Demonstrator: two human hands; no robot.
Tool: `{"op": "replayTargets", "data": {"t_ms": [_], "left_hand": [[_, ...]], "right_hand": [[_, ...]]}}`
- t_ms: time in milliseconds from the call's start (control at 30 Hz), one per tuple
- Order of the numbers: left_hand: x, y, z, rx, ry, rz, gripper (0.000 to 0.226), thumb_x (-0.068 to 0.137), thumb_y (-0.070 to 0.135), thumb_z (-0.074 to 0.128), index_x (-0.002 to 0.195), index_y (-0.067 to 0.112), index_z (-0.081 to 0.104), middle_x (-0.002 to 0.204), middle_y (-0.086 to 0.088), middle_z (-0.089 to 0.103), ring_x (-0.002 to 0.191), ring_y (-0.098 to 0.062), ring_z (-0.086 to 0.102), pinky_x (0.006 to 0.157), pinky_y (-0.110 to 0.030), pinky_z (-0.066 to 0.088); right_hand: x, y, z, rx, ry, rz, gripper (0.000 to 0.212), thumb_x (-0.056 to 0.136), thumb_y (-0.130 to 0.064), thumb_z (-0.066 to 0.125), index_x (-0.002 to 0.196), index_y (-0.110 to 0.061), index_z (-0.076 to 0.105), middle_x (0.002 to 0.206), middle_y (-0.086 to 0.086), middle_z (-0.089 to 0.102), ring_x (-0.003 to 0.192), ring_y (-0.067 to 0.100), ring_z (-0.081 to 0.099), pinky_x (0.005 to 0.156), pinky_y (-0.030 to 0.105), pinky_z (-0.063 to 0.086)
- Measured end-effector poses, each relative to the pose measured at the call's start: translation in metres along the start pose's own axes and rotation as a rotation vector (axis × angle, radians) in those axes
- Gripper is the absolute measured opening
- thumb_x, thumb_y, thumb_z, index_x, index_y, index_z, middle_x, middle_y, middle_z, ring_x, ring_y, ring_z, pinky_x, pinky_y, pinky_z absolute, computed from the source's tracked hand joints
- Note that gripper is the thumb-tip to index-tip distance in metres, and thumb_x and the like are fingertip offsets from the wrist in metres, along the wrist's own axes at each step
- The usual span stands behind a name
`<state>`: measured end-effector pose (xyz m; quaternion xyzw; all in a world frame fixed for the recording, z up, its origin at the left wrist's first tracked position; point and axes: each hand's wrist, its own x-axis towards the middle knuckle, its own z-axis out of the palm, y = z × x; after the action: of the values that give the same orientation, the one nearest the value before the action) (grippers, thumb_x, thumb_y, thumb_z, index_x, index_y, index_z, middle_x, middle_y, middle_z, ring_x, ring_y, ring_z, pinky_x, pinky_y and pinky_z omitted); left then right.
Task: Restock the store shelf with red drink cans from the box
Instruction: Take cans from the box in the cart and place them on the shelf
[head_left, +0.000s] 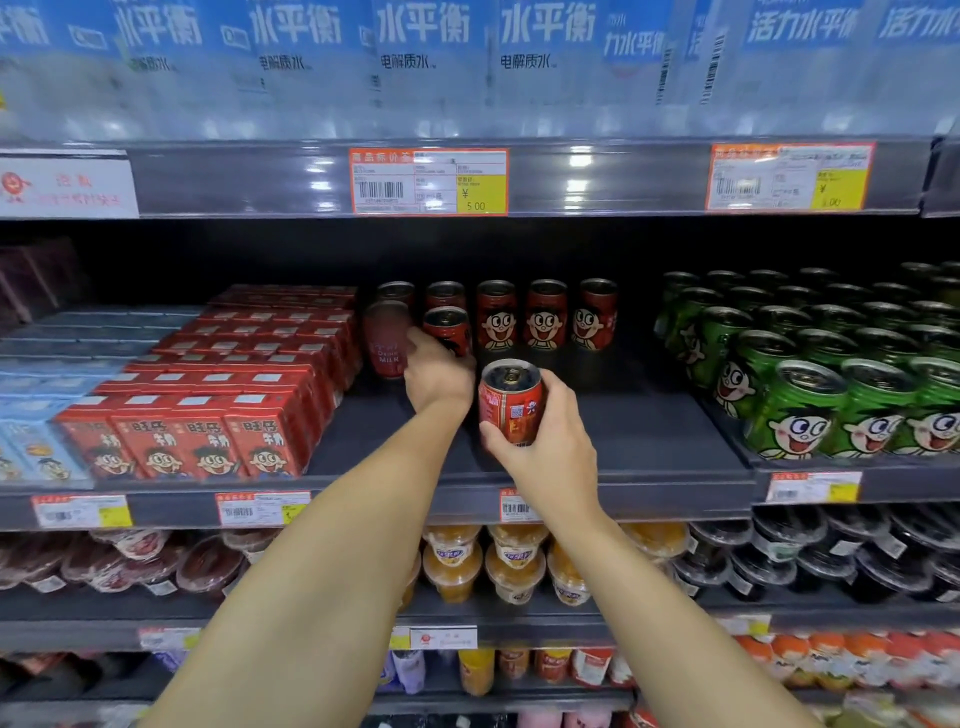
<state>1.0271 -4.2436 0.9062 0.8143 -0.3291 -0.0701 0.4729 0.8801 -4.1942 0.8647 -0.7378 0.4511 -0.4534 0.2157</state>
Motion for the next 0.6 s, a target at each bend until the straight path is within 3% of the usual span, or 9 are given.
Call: {"op": "replayTargets", "data": {"t_ms": [267, 600], "left_hand": [[0.018, 0.001, 0.007, 0.090, -0.009, 0.000, 0.063, 0.087, 0.025, 0.069, 0.134, 0.005, 0.034, 0.128, -0.019, 0.057, 0.115, -0.038, 0.058, 0.090, -0.042, 0.047], [0.019, 0.006, 0.011, 0.108, -0.041, 0.003, 0.071, 0.084, 0.025, 0.073, 0.137, 0.003, 0.031, 0.145, -0.018, 0.035, 0.122, -0.039, 0.051, 0.094, -0.044, 0.045]], "right_hand": [[0.001, 0.002, 0.002, -0.006, 0.006, -0.016, 0.078, 0.080, -0.051, 0.073, 0.142, -0.028, 0.033, 0.128, -0.009, 0.048, 0.114, 0.012, 0.055, 0.088, 0.035, 0.052], [0.002, 0.003, 0.001, -0.006, -0.006, -0.019, 0.078, 0.079, -0.052, 0.073, 0.142, -0.030, 0.032, 0.126, -0.009, 0.048, 0.115, 0.012, 0.054, 0.088, 0.037, 0.053]]}}
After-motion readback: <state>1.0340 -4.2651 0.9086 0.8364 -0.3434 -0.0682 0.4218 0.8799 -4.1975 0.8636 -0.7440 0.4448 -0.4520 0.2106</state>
